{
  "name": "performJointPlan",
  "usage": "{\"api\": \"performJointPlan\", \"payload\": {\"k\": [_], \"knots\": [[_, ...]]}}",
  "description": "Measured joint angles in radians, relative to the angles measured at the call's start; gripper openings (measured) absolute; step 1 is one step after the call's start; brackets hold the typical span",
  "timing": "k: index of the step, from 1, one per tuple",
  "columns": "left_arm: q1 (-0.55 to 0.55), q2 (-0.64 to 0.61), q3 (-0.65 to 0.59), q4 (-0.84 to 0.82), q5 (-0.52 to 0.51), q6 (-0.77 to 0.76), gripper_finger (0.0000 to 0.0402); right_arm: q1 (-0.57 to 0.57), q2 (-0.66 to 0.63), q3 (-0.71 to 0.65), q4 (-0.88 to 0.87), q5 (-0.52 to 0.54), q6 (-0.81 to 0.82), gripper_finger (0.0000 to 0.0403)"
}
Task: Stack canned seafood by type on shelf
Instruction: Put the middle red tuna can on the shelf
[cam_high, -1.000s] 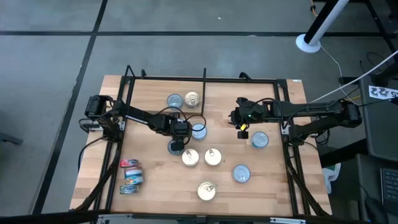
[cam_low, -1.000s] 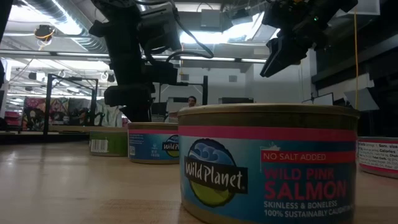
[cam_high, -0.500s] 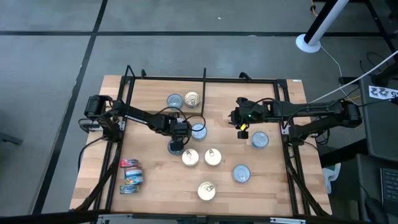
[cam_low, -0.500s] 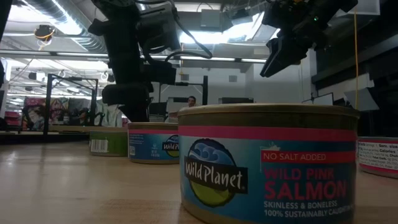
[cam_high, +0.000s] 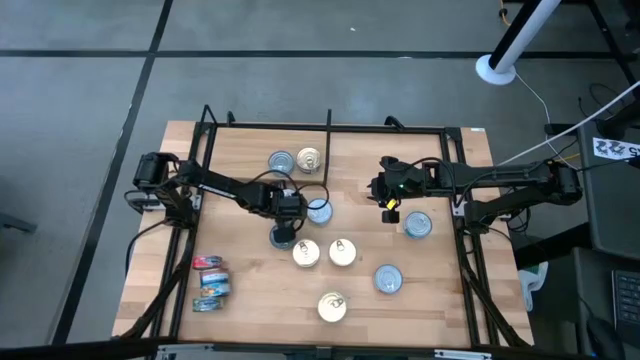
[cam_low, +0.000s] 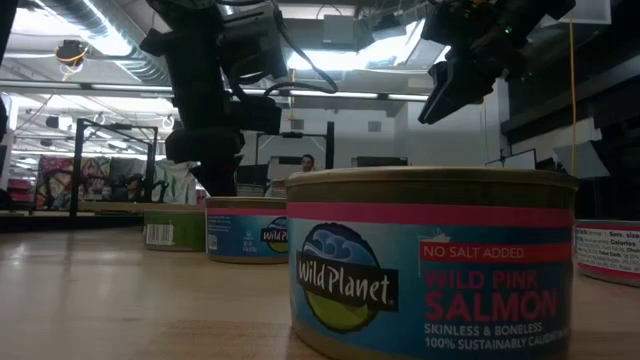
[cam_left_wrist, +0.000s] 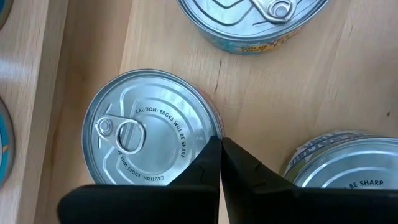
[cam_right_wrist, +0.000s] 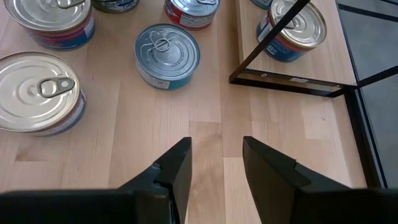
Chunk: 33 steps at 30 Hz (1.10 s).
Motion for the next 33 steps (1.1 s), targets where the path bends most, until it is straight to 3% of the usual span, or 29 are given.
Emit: {"api": "performJointPlan", "payload": {"k": [21,33], "knots": [[-0.001,-0.011,0.0,-0.003,-0.001,-0.012,0.0,0.0,0.0,0.0,0.0,0.0,0.0,0.0143],[-0.006,-0.087,0.002,-0.058,-0.005,-0.055,0.0,0.0,0.0,0.0,0.0,0.0,0.0,0.0143]]}}
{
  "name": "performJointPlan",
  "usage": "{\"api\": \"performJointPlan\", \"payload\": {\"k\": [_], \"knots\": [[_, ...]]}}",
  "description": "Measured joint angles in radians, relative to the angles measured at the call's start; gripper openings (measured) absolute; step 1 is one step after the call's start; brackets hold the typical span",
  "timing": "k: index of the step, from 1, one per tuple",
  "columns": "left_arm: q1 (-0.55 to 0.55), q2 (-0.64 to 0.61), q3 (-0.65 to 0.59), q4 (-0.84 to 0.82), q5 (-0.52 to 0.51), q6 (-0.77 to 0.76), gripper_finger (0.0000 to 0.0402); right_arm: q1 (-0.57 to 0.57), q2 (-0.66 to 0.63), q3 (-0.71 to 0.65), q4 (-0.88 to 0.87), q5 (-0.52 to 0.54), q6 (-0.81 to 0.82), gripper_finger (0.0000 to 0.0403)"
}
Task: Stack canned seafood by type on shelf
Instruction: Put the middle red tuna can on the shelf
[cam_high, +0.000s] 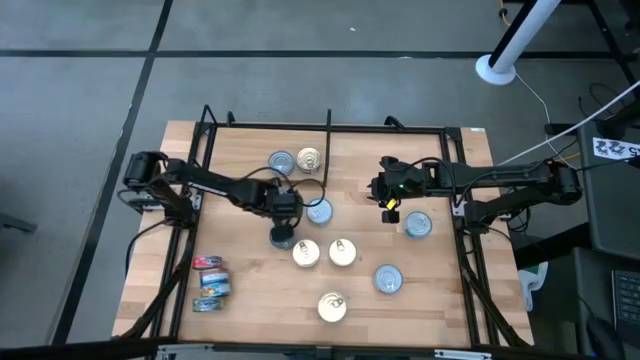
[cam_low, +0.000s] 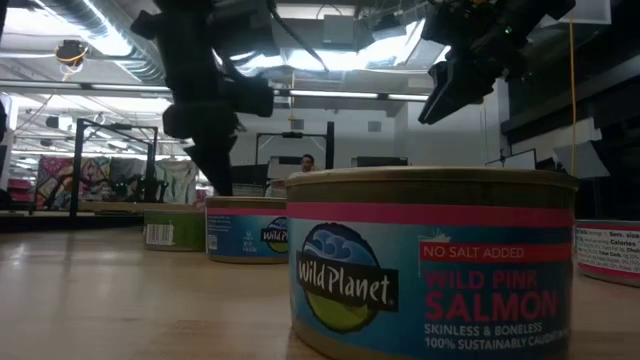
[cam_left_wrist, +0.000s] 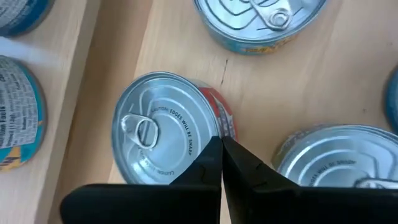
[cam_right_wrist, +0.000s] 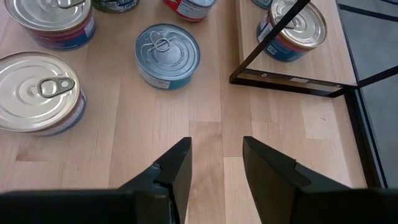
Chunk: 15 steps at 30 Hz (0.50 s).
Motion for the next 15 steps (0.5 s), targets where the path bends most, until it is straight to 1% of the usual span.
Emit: {"api": "performJointPlan", "payload": {"k": [7,15], "knots": [[-0.002,-0.022,0.0,-0.039,0.0,-0.029,0.0,0.0,0.0,0.0,0.0,0.0,0.0,0.0143],[-0.016,-0.039,0.0,-0.039,-0.001,-0.028,0.0,0.0,0.0,0.0,0.0,0.0,0.0,0.0143]]}}
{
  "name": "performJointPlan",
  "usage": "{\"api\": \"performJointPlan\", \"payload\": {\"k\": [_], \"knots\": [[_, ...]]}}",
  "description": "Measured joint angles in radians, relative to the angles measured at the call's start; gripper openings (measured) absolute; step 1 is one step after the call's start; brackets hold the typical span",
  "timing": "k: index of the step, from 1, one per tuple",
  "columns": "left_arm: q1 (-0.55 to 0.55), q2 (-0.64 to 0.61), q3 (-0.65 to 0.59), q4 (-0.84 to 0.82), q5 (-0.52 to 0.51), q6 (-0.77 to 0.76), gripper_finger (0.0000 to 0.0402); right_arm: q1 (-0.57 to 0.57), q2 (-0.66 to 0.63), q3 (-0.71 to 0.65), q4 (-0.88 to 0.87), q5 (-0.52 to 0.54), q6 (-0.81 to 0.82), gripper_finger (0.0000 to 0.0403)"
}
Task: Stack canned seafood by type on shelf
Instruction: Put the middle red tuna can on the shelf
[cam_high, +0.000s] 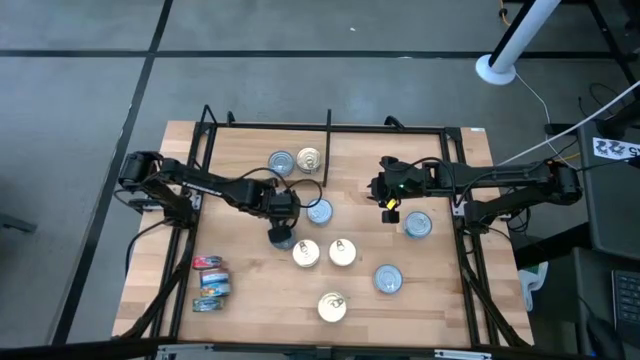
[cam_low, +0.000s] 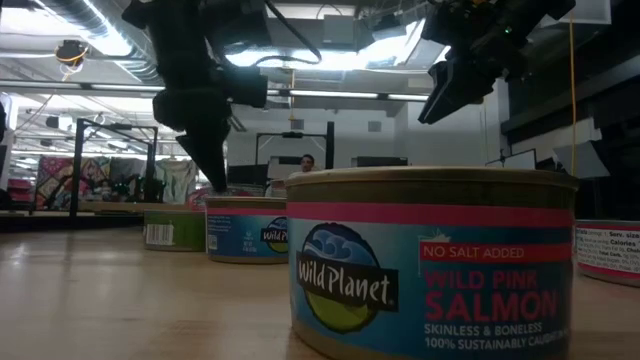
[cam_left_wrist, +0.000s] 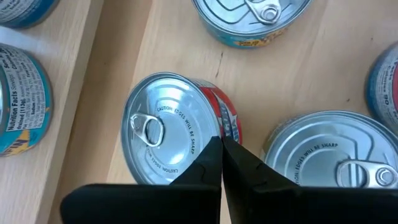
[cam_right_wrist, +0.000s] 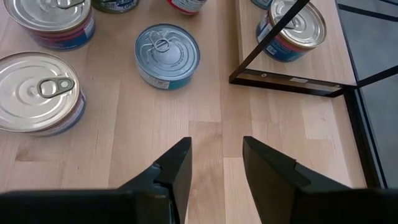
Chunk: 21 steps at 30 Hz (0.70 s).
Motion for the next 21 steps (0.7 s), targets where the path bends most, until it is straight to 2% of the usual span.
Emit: {"api": "performJointPlan", "payload": {"k": [11,21], "knots": [[-0.004,-0.07,0.0,-0.002,-0.004,-0.01,0.0,0.0,0.0,0.0,0.0,0.0,0.0,0.0143],[-0.004,-0.184,0.001,-0.056,-0.006,-0.026,0.0,0.0,0.0,0.0,0.0,0.0,0.0,0.0143]]}}
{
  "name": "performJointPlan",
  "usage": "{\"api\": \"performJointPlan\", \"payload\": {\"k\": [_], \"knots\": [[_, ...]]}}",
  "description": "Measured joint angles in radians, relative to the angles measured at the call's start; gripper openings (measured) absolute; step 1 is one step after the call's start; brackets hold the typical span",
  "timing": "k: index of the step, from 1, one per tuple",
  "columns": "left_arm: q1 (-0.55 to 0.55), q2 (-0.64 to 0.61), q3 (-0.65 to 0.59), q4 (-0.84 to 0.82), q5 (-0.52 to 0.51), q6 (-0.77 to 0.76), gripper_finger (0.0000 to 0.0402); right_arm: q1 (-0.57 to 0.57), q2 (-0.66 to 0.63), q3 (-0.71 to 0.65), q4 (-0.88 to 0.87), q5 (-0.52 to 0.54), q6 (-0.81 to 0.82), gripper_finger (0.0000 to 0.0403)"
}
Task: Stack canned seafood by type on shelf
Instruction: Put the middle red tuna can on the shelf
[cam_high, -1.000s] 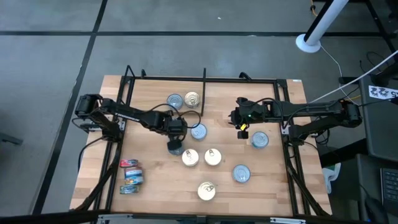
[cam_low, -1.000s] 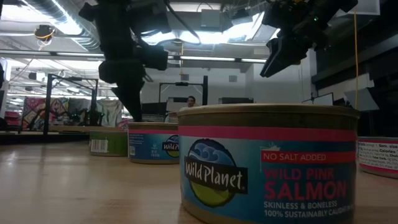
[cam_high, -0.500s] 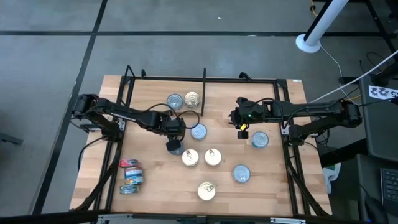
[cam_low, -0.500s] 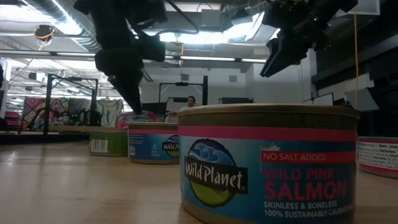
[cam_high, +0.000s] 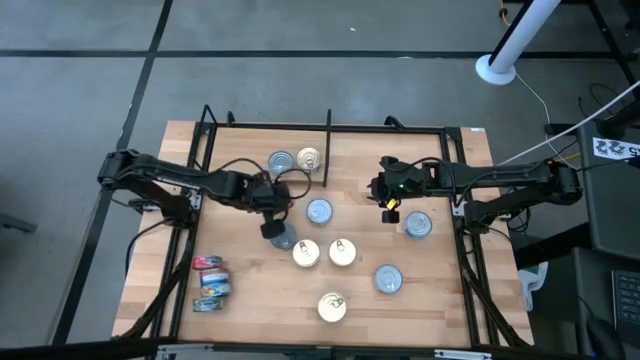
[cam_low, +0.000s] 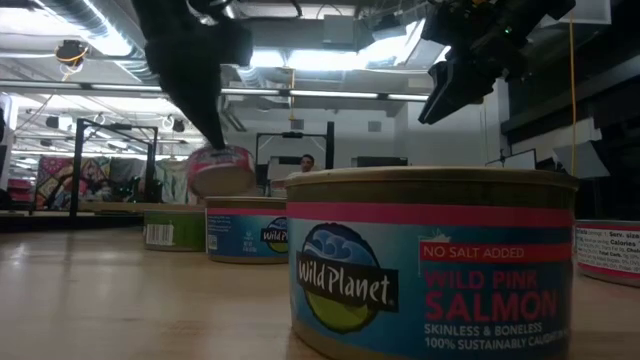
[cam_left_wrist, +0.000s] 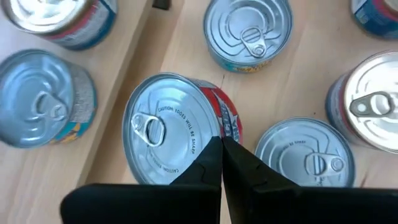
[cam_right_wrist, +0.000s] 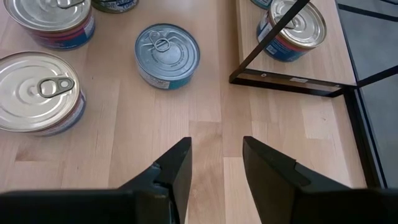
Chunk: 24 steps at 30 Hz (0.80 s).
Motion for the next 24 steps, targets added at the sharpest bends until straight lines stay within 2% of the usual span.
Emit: {"api": "performJointPlan", "payload": {"k": [6,17,24], "knots": [[0.0,-0.067,0.0,-0.068,-0.023,-0.015,0.0,0.0,0.0,0.0,0.0,0.0,0.0,0.0143],[0.003,-0.125,0.0,-0.235,-0.149,-0.028,0.0,0.0,0.0,0.0,0.0,0.0,0.0,0.0143],[0.07,-0.127,0.0,-0.331,-0.205,-0.019,0.0,0.0,0.0,0.0,0.001,0.0,0.0,0.0143]]}}
